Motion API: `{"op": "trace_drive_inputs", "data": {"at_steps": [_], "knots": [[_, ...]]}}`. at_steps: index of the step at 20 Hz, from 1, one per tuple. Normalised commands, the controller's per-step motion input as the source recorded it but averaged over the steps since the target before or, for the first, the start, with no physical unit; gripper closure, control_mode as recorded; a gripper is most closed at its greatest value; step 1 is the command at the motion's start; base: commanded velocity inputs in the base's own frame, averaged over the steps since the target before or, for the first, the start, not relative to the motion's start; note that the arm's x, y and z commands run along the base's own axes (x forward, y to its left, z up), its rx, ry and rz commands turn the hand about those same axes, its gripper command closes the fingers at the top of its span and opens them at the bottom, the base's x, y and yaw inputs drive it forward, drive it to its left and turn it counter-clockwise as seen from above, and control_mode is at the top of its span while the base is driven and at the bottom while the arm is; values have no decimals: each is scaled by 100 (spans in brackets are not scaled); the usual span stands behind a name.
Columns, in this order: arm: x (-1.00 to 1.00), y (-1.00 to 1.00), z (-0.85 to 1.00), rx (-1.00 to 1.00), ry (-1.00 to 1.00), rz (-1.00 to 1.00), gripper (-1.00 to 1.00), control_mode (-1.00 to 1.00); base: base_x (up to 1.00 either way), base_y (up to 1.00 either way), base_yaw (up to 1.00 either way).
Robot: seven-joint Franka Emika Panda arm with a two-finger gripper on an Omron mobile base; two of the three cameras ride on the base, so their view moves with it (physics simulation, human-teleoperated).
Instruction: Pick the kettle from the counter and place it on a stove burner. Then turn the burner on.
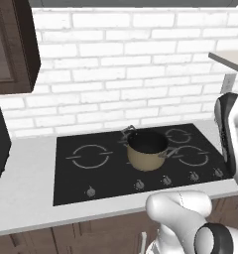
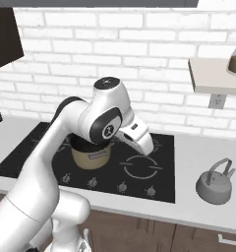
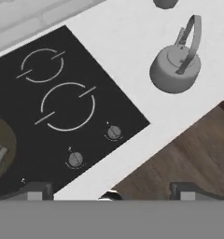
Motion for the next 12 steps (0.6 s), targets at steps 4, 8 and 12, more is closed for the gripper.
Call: {"op": "trace_drive_inputs", "data": {"at_steps": [4, 8, 12], "knots": [[-11, -100, -10, 0, 0, -33, -100, -100, 0, 0, 0], [3, -100, -10, 0, 0, -35, -100, -100, 0, 0, 0], [21, -100, -8, 1, -1, -31, -100, -100, 0, 0, 0]]}}
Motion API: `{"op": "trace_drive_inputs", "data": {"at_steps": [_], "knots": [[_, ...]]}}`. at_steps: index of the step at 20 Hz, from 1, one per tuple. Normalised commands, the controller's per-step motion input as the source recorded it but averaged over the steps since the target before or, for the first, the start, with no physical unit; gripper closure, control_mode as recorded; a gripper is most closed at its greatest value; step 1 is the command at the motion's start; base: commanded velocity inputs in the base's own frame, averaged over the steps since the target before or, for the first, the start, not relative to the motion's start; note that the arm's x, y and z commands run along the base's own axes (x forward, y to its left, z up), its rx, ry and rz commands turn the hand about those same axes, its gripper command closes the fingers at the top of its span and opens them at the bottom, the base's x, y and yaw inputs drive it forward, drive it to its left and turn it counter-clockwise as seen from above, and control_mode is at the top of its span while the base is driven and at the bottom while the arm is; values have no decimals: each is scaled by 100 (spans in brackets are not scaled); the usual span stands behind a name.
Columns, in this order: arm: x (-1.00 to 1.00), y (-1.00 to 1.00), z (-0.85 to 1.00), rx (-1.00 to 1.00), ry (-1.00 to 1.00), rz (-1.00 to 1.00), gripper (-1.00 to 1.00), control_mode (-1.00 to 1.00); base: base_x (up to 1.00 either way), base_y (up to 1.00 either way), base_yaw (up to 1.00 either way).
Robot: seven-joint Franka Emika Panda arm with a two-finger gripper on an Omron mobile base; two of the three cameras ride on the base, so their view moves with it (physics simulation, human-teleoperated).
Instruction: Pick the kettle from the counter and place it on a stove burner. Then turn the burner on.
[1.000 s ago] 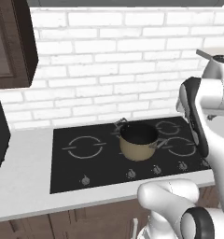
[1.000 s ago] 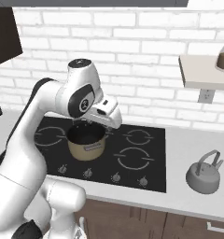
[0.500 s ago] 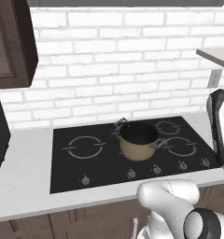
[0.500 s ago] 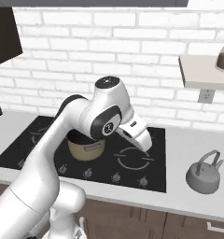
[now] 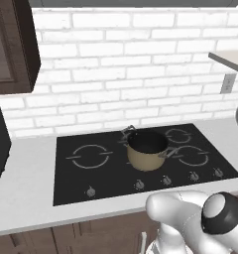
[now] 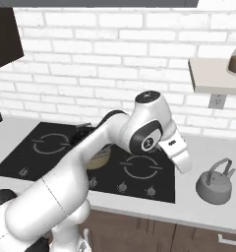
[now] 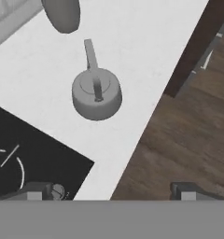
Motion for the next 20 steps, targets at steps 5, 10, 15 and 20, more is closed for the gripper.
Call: {"op": "trace_drive_inputs", "data": {"at_steps": [5, 10, 15, 20], "knots": [[51, -100, -11, 11, 0, -19, -100, -100, 0, 0, 0], [45, -96, -33, 19, 0, -2, -100, -100, 0, 0, 0], [12, -38, -14, 5, -2, 2, -100, -100, 0, 0, 0], [8, 0, -4, 0, 0, 0, -100, -100, 0, 0, 0]]}}
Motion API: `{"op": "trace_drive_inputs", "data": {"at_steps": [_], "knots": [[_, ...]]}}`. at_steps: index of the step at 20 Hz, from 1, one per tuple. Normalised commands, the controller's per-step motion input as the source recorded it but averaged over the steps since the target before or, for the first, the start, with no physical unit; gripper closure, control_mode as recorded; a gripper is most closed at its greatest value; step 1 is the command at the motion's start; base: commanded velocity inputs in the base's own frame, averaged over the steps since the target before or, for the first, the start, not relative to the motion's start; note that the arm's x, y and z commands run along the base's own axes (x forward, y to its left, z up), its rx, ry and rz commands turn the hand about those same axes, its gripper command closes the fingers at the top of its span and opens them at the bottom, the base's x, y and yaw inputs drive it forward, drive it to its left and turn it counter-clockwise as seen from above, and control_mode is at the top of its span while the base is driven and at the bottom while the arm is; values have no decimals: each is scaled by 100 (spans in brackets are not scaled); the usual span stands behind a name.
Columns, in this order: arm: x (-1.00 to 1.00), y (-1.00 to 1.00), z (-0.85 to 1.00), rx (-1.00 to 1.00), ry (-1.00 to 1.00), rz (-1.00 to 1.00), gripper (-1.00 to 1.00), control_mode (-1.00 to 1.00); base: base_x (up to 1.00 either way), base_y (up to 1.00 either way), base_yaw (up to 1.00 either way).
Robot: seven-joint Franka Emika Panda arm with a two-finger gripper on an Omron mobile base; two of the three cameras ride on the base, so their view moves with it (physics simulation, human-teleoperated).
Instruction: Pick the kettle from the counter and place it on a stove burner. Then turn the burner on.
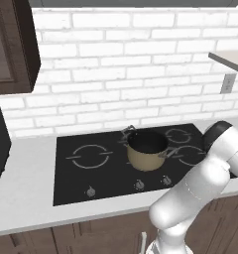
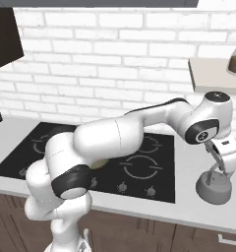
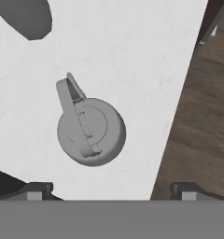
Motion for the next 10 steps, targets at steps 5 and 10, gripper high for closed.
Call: {"op": "trace_drive_inputs", "data": {"at_steps": [5, 10], "knots": [[0, 0, -33, 0, 1, 0, -100, -100, 0, 0, 0], [3, 0, -37, 0, 4, 0, -100, -100, 0, 0, 0]]}}
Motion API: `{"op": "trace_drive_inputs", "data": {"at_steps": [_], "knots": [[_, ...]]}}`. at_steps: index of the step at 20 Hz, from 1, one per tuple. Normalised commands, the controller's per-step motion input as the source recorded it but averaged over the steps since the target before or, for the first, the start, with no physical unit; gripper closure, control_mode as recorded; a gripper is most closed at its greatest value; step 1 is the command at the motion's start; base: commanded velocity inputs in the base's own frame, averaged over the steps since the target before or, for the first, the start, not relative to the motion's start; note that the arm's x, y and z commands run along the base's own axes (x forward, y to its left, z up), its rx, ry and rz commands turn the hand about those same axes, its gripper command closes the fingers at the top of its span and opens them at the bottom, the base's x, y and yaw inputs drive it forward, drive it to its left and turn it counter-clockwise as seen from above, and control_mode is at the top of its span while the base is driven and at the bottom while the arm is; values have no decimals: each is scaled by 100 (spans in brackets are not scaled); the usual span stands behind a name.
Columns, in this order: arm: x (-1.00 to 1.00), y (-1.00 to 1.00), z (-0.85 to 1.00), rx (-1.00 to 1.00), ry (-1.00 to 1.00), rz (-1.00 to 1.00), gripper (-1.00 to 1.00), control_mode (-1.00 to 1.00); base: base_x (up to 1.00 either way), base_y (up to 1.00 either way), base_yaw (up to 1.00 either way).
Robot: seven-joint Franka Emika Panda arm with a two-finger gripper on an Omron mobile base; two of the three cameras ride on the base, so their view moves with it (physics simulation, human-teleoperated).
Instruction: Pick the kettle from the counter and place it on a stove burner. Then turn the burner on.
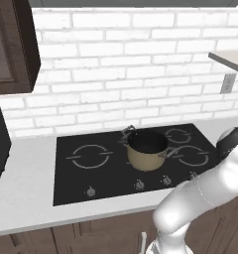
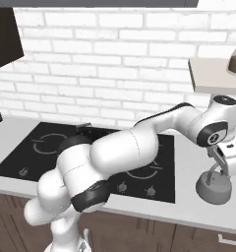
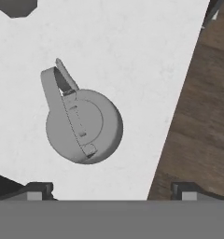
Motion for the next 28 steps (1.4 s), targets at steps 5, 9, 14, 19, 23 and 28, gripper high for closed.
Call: {"op": "trace_drive_inputs", "data": {"at_steps": [5, 9, 14, 19, 23, 28], "knots": [[16, 3, -29, 0, 0, 1, -100, -100, 0, 0, 0], [18, 3, -31, 0, 0, 3, -100, -100, 0, 0, 0], [13, 0, -38, 0, 0, 3, -100, -100, 0, 0, 0], [14, 0, -40, 0, 0, 3, -100, -100, 0, 0, 0], [19, 0, -39, -3, -1, 6, -100, -100, 0, 0, 0], [4, -1, -10, -2, -2, 3, 100, -100, 0, 0, 0]]}}
